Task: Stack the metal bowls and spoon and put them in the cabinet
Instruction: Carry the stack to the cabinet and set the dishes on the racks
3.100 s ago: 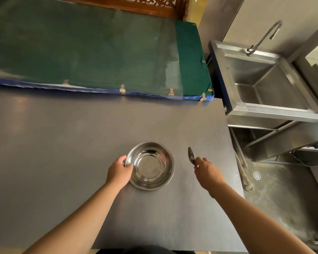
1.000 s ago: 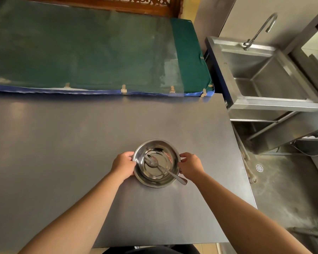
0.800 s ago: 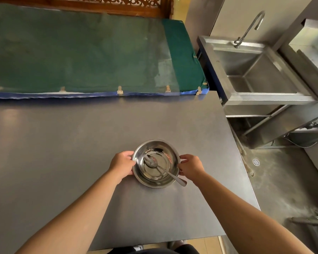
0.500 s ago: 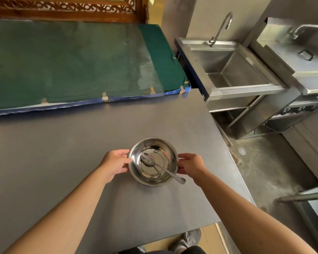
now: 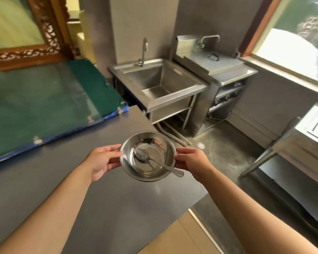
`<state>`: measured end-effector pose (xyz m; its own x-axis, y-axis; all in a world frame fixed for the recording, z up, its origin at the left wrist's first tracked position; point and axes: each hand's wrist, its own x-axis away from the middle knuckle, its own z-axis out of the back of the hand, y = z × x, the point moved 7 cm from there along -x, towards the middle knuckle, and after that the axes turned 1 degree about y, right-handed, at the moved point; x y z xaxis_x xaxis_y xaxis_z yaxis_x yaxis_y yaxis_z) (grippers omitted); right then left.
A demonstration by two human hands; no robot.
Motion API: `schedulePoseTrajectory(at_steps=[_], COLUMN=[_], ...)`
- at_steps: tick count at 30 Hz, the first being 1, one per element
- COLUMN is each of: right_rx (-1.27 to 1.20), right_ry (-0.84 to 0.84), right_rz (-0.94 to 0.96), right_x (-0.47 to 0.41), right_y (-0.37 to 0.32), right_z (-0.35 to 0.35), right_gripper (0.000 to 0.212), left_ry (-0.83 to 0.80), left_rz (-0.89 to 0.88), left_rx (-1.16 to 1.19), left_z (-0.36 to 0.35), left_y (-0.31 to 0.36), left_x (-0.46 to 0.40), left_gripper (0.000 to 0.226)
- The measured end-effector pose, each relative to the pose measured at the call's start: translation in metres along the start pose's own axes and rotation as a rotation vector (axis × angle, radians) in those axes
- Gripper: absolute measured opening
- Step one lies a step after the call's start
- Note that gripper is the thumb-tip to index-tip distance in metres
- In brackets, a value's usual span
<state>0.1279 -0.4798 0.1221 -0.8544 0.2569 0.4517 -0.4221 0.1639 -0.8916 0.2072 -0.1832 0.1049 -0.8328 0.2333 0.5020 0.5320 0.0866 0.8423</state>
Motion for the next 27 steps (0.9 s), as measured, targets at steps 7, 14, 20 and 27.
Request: schedulePoseTrajectory(at_steps=[7,14,20,27], right_rx=[-0.039,-0.137,-0.31,-0.434], right_ry=[0.166,0.402,0.664,0.93], right_rz=[0.097,0.157,0.211,0.271], right_x=[0.055,0.132,0.223,0.33], right_y=[-0.03,-0.016,0.016,0.05], right_z=[0.177,0.377,0.536,0.655], right_gripper=[0.027,0.025,0.026,0.025], left_ry=[-0.18,-0.4,-0.615,-0.888], left_rz=[-0.024,-0.01,0.035,0.065], left_rx=[-0.109,-0.229,-0.331,-0.437], left_z=[-0.192,-0.409,-0.59,-0.764], left_y=[0.011,-0.028,-0.08,-0.136], left_x=[0.009,0.031,0.066,0.116], left_gripper=[0.033,0.035,0.033,0.032])
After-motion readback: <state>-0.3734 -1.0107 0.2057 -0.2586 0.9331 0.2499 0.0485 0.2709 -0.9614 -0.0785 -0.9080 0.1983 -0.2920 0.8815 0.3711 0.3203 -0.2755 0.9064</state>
